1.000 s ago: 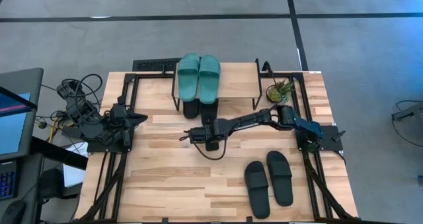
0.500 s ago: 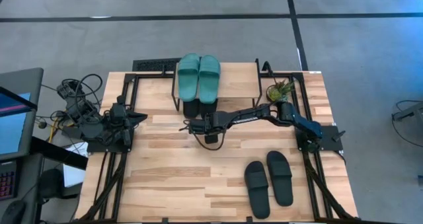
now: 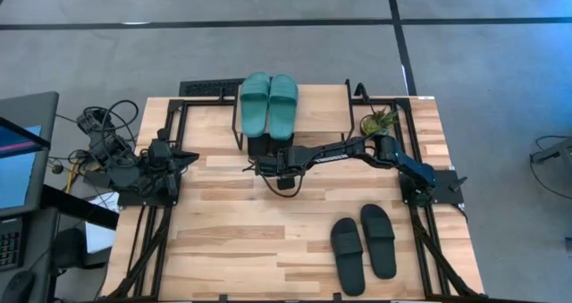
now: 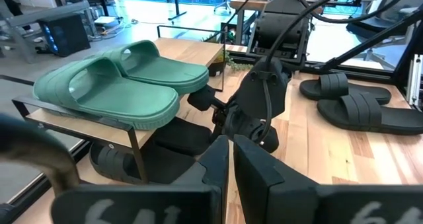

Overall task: Pick and place slides into the shelf
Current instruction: Put the left black slide under the shelf

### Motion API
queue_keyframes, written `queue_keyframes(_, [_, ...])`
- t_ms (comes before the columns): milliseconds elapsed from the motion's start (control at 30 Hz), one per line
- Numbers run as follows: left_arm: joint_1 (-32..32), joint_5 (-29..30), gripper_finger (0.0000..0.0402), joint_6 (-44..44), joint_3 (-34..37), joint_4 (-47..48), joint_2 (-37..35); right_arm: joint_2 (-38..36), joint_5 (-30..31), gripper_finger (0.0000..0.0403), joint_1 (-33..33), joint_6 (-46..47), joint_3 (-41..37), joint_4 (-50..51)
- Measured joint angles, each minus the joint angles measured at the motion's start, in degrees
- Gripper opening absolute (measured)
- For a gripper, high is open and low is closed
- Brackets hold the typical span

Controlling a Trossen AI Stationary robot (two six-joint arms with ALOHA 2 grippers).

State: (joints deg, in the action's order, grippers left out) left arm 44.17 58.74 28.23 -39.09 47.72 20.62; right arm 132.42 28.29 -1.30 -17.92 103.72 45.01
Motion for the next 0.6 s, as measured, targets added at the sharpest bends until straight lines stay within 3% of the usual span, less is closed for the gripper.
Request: queue_keyframes(600, [0.0,0.2,0.0013,1.2,0.0,0.0,0.0,0.0,-1.0,0.0000,3.7,1.5,0.0,-0.1])
